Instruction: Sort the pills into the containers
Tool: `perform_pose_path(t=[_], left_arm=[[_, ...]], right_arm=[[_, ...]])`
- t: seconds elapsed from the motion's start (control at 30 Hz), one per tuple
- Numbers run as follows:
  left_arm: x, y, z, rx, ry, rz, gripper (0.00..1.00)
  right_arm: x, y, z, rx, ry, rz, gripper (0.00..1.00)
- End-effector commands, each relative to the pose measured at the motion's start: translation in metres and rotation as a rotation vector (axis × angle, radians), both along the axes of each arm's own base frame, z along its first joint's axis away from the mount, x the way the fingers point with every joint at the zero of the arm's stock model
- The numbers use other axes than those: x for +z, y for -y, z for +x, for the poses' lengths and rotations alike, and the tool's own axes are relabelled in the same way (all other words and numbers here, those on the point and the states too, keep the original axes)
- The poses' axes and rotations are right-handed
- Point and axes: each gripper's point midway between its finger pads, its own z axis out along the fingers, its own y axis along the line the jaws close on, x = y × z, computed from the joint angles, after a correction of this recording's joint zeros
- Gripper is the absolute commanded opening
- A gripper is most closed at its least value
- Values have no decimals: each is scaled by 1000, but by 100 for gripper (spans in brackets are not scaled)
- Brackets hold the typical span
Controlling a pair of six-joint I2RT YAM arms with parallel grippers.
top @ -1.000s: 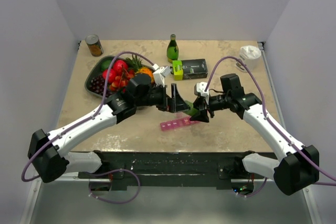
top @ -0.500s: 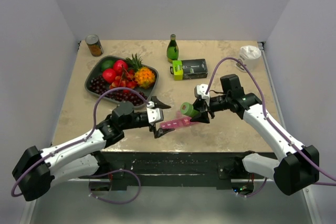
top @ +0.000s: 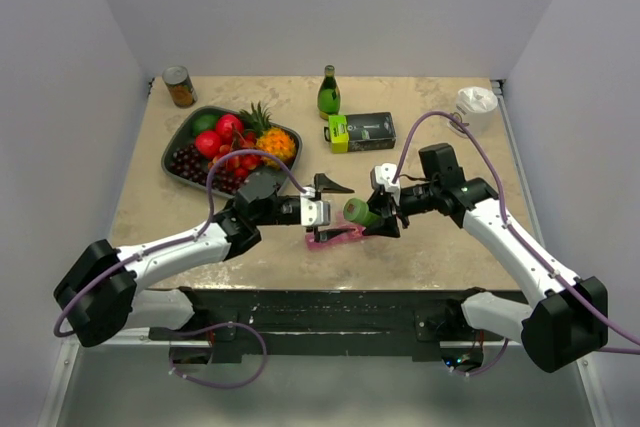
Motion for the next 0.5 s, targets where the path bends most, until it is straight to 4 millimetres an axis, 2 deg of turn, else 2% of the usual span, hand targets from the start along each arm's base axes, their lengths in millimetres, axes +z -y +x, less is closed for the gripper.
perform_pose_path(t=[0.0,0.1,0.13,0.2,0.23,0.3,0.33,0.43,0.47], left_arm=[[42,12,-10,-95,86,-108,81],[43,14,-12,-114,68,-111,74],[43,14,-12,-115,62,-107,65],[41,15,-12,-120,47,-98,55],[40,15,-12,-121,42,-96,45],[41,16,-13,-121,17,-96,39],[42,16,-14,-125,5,-98,33],[45,17,-16,-121,-99,-108,19],[46,18,-16,-106,-186,-109,15]], right_arm=[[9,-2,-5,30,33,40,0],[9,-1,-4,29,33,40,0],[9,-1,-5,29,31,40,0],[9,-2,-5,31,32,41,0],[9,-2,-5,31,31,40,0],[10,-2,-5,31,34,41,0],[9,-2,-5,31,32,41,0],[8,-1,-3,23,35,36,0],[8,-1,-1,16,41,35,0]])
